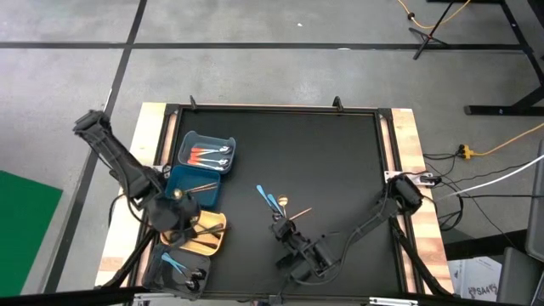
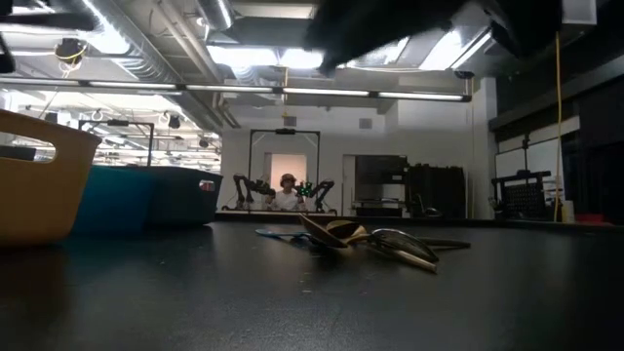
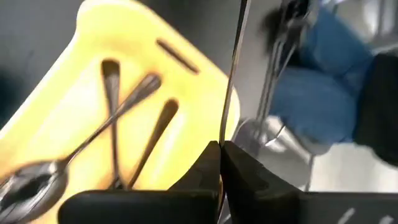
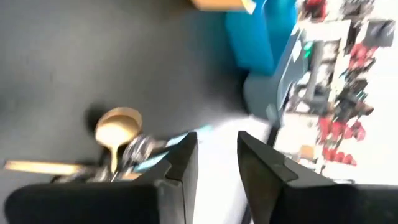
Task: Sort silverware by color (type)
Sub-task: Put the black spoon into the orange bin, then put the blue spoon into the black bin
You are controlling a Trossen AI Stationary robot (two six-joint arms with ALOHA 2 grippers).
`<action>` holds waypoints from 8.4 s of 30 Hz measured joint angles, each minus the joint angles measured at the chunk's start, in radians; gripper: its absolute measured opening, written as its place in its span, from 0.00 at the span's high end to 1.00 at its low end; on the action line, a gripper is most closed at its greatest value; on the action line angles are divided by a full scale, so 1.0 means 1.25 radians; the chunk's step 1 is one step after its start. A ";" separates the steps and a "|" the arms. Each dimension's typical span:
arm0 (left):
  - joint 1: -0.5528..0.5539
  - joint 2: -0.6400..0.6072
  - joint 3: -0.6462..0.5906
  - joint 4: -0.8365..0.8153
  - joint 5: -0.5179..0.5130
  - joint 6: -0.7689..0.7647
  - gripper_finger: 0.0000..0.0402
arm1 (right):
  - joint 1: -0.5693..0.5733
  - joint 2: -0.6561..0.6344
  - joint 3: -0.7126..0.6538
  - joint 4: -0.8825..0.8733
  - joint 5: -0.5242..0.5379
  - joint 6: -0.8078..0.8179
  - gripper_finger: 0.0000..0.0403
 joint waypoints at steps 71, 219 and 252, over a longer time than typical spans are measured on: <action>-0.063 0.234 -0.001 -0.173 -0.027 0.001 0.82 | -0.291 0.002 -0.032 -0.016 -0.428 0.765 0.74; -0.015 0.233 0.328 -0.188 -0.315 -0.269 0.82 | -0.099 0.001 -0.052 0.410 -0.213 0.391 1.00; -0.015 0.233 0.328 -0.188 -0.315 -0.268 0.82 | -0.107 0.001 -0.052 0.538 -0.243 0.364 1.00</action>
